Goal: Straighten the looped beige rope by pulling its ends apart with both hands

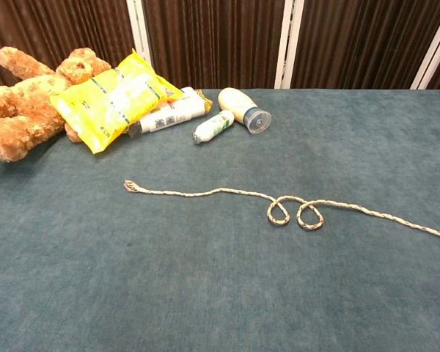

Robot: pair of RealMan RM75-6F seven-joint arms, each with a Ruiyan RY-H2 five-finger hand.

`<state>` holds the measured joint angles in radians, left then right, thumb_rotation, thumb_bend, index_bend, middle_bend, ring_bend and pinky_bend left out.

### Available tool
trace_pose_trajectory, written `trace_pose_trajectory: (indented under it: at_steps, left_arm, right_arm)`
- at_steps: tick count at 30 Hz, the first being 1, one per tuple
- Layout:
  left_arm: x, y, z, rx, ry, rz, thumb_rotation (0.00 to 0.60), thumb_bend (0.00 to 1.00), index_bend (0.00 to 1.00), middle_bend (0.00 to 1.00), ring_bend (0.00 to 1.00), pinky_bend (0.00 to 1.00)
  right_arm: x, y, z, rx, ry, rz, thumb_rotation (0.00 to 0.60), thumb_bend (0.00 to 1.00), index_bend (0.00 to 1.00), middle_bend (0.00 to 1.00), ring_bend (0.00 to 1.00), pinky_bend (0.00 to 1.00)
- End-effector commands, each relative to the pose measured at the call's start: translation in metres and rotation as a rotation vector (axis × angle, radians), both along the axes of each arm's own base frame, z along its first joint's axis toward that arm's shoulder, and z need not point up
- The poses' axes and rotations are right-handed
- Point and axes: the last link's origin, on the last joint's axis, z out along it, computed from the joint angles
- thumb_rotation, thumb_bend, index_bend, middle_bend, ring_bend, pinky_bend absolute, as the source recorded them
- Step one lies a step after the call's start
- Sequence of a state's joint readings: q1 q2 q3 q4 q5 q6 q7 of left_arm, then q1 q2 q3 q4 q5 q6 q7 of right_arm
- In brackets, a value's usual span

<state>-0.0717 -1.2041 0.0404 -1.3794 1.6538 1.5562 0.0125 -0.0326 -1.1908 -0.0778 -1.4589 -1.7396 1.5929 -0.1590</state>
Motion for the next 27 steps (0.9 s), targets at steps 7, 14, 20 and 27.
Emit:
trace_pose_trajectory:
  at_steps: [7, 14, 20, 27]
  left_arm:
    - [0.014, 0.008, -0.025, -0.13, -0.043, -0.055, 0.6, 0.4, 0.0, 0.0, 0.0, 0.05]
    - [0.059, 0.045, -0.071, -0.366, -0.183, -0.172, 0.6, 0.4, 0.1, 0.04, 0.01, 0.16]
    - [0.095, 0.083, -0.114, -0.459, -0.315, -0.169, 0.6, 0.41, 0.24, 0.09, 0.03, 0.19]
    - [0.123, 0.114, -0.157, -0.433, -0.355, -0.147, 0.6, 0.42, 0.37, 0.12, 0.03, 0.22]
  right_arm:
    - [0.001, 0.001, 0.002, -0.008, -0.009, 0.003, 0.6, 0.24, 0.0, 0.0, 0.0, 0.0]
    - [0.0, 0.0, 0.0, -0.003, -0.005, 0.002, 0.6, 0.24, 0.0, 0.0, 0.0, 0.0]
    - [-0.002, -0.003, -0.003, 0.0, 0.006, -0.01, 0.6, 0.24, 0.0, 0.0, 0.0, 0.0]
    - [-0.005, -0.008, -0.008, 0.018, 0.019, -0.03, 0.6, 0.24, 0.0, 0.0, 0.0, 0.0]
